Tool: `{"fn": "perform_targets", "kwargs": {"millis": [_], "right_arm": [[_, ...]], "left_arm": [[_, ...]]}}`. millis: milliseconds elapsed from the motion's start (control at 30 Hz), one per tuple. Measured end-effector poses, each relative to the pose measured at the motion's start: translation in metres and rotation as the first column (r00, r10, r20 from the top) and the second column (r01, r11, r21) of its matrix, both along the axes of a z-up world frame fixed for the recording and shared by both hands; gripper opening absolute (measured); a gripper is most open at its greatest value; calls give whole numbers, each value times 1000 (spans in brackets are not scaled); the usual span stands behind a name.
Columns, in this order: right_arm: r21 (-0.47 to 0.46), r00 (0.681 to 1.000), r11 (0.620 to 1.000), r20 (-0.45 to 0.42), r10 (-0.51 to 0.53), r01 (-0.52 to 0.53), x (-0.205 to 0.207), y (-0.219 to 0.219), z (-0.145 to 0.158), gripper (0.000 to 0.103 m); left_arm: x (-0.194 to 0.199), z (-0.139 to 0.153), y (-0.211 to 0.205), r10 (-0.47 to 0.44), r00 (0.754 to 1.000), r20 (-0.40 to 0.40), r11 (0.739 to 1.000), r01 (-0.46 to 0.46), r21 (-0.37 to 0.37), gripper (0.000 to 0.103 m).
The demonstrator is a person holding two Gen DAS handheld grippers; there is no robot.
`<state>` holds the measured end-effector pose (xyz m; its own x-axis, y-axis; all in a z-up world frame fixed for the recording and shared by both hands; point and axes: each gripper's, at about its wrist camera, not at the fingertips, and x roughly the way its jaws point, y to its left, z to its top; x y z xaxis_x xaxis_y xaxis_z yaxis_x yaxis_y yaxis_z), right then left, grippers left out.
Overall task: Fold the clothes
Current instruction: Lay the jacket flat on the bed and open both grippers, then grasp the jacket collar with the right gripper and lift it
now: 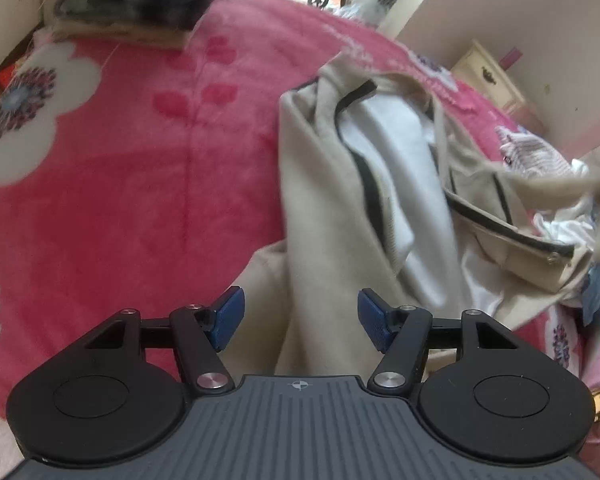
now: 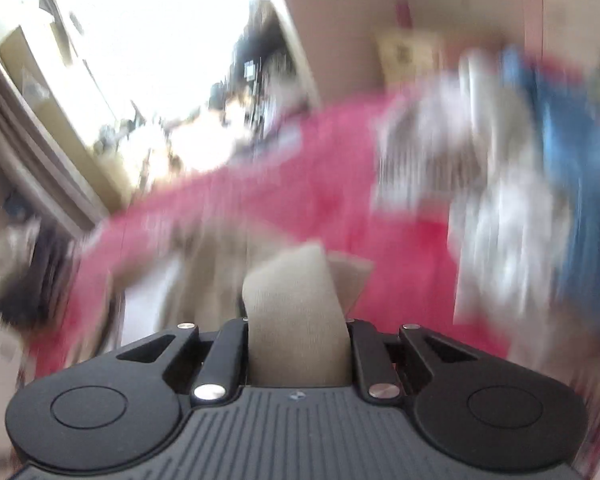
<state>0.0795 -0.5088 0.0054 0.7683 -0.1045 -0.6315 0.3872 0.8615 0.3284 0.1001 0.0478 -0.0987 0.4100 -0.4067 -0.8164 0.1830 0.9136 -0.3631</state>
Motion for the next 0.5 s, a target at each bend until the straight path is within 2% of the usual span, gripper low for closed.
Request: {"fn": "perform_targets", "kwargs": {"millis": [67, 100, 133, 200, 233, 267, 333, 433, 500], "right_arm": [[-20, 995, 995, 46, -94, 95, 28, -26, 26, 21], [-30, 985, 986, 64, -160, 162, 40, -40, 34, 34], [-43, 974, 973, 44, -224, 226, 46, -45, 35, 52], [-73, 936, 934, -5, -351, 350, 57, -52, 33, 55], [-71, 926, 924, -13, -376, 375, 54, -47, 30, 56], [-65, 926, 924, -2, -379, 378, 48, -39, 25, 58], [-69, 937, 935, 37, -346, 348, 30, -17, 16, 71], [-117, 943, 937, 92, -320, 330, 8, -1, 13, 77], [-130, 943, 935, 91, -321, 331, 7, -11, 18, 78]], "left_arm": [[-3, -6, 8, 13, 1000, -27, 1000, -13, 0, 63], [-4, -9, 11, 19, 999, -39, 1000, -19, 1, 63], [-4, -11, 12, 19, 999, -42, 1000, -19, 4, 63], [-3, -13, 15, 13, 999, -50, 1000, -13, -7, 63], [-2, -14, 16, 6, 998, -56, 1000, -7, -18, 63], [-1, -14, 17, -1, 998, -62, 1000, -1, -30, 63], [-1, -16, 19, -24, 998, -66, 999, 21, -44, 63], [-3, -17, 20, -45, 996, -73, 998, 42, -50, 63], [-7, -16, 21, -49, 996, -73, 997, 45, -64, 63]]}}
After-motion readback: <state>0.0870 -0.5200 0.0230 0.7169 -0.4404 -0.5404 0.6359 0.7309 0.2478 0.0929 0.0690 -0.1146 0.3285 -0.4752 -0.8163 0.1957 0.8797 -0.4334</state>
